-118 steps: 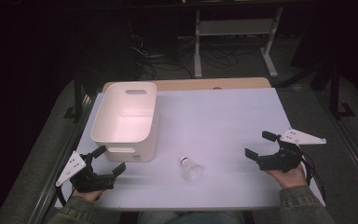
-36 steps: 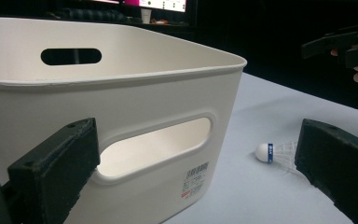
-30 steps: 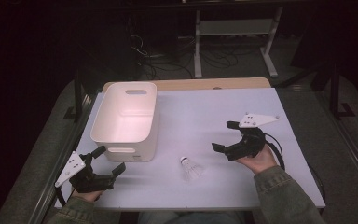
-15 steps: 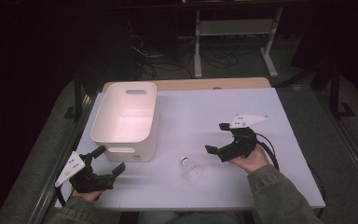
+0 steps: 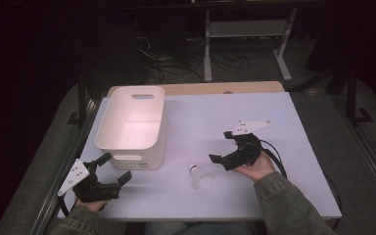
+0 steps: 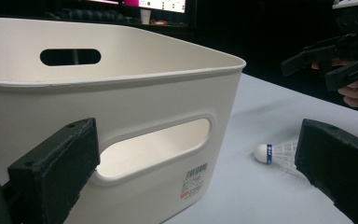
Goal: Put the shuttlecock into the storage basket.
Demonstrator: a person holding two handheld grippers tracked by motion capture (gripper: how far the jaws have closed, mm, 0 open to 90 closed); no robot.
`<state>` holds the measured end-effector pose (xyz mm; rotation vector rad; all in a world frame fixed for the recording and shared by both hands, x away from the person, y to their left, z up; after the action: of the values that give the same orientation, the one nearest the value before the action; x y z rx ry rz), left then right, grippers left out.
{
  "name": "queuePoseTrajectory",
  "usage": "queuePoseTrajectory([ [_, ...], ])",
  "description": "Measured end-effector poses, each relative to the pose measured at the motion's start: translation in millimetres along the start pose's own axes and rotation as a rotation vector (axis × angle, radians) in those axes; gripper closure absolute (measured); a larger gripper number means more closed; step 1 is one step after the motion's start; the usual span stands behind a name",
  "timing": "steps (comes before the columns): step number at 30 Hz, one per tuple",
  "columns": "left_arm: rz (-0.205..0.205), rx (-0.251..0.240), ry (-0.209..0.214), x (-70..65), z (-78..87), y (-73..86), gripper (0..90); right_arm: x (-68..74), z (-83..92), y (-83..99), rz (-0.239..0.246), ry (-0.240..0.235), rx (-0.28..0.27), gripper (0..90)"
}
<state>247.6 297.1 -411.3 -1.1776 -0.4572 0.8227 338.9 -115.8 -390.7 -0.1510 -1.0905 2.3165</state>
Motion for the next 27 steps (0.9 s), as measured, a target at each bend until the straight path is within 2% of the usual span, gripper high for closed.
queuePoseTrajectory([
  [19,0.012,-0.008,0.003,-0.3,0.0,-0.2,0.0,1.2,-18.6,-3.9,-0.047,-0.063,0.086,0.0],
  [27,0.012,-0.008,0.003,-0.2,0.2,-0.1,0.0,0.8,-25.7,-9.9,-0.063,-0.093,0.139,0.0],
])
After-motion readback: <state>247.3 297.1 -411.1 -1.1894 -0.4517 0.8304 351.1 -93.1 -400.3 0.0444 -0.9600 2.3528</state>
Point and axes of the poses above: each handheld gripper's, and its own axes: z roughly backward along the jaws, y roughly out of its underside, x roughly to its left, the point moved 2 cm from there along -z, roughly forward along the jaws, and after that the axes turned 11 degrees about x, right-handed, at the moved point
